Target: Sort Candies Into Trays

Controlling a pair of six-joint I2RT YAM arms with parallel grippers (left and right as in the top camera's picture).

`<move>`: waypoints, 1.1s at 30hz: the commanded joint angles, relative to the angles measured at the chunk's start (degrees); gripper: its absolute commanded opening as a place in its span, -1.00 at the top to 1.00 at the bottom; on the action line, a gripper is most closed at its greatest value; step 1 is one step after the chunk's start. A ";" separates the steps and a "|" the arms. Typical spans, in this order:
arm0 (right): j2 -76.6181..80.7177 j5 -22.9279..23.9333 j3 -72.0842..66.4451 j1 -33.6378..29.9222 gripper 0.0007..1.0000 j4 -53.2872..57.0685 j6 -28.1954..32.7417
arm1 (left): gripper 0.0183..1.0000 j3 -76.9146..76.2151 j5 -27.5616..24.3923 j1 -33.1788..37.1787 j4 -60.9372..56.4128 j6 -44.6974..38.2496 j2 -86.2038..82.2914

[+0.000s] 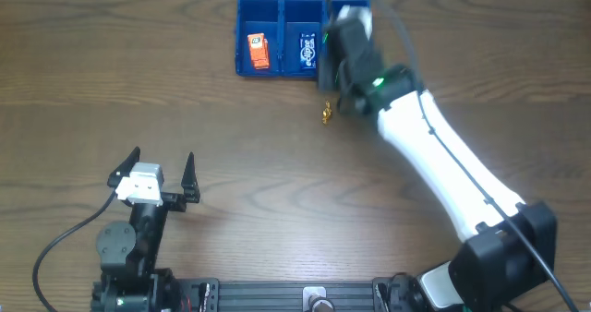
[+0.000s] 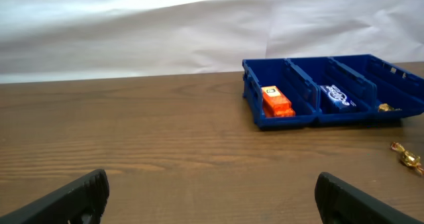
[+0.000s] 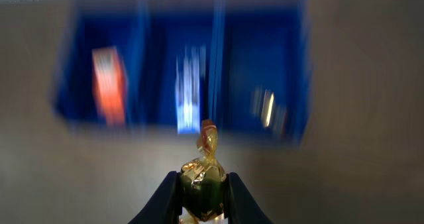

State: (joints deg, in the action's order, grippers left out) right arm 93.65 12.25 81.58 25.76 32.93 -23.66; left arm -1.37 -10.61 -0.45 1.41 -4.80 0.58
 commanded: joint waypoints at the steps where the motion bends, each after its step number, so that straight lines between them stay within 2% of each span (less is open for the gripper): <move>1: 2.69 7.34 4.13 -2.67 0.93 -8.52 8.07 | -1.00 1.09 -1.25 -0.11 1.90 -0.79 -0.33; 7: 12.57 7.45 4.13 -4.00 0.93 -17.20 8.94 | -1.00 1.09 -1.25 -0.11 1.90 -0.79 -0.33; 14: 17.81 7.43 4.11 -5.99 0.93 -16.90 8.74 | -1.00 1.09 -1.25 -0.11 1.88 -0.79 -0.33; 16: 17.84 7.43 4.11 -5.97 0.87 -16.55 8.74 | -1.00 1.09 -1.25 -0.11 1.90 -0.79 -0.33; 17: 17.84 7.43 4.11 -5.97 0.49 -16.37 8.76 | -1.00 1.09 -1.25 -0.11 1.90 -0.79 -0.33; 19: 17.84 7.43 4.11 -5.97 -0.02 -16.37 8.76 | -1.00 1.09 -1.25 -0.11 1.90 -0.79 -0.33; 20: 17.84 7.37 4.11 -5.97 -0.54 -16.37 8.76 | -1.00 1.09 -1.25 -0.11 1.88 -0.79 -0.33; 21: 17.84 7.19 4.11 -5.97 -0.79 -16.39 8.76 | -1.00 1.09 -1.25 -0.11 1.90 -0.79 -0.33; 22: 17.84 7.21 4.11 -5.97 -0.91 -16.39 8.76 | -1.00 1.09 -1.25 -0.11 1.90 -0.79 -0.33; 23: 17.84 7.21 4.11 -5.97 -1.00 -16.37 8.76 | -1.00 1.09 -1.25 -0.11 1.90 -0.79 -0.33; 30: 17.75 6.97 4.13 -5.66 -1.00 -13.14 8.68 | -1.00 1.09 -1.25 -0.11 1.90 -0.79 -0.33; 33: 16.46 6.86 4.33 -4.61 -1.00 -5.01 3.04 | -1.00 1.09 -1.25 -0.11 1.90 -0.79 -0.33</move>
State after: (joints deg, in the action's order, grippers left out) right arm 111.15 18.92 85.58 20.12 23.33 -15.55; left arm -1.37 -10.61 -0.45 1.41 -4.80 0.60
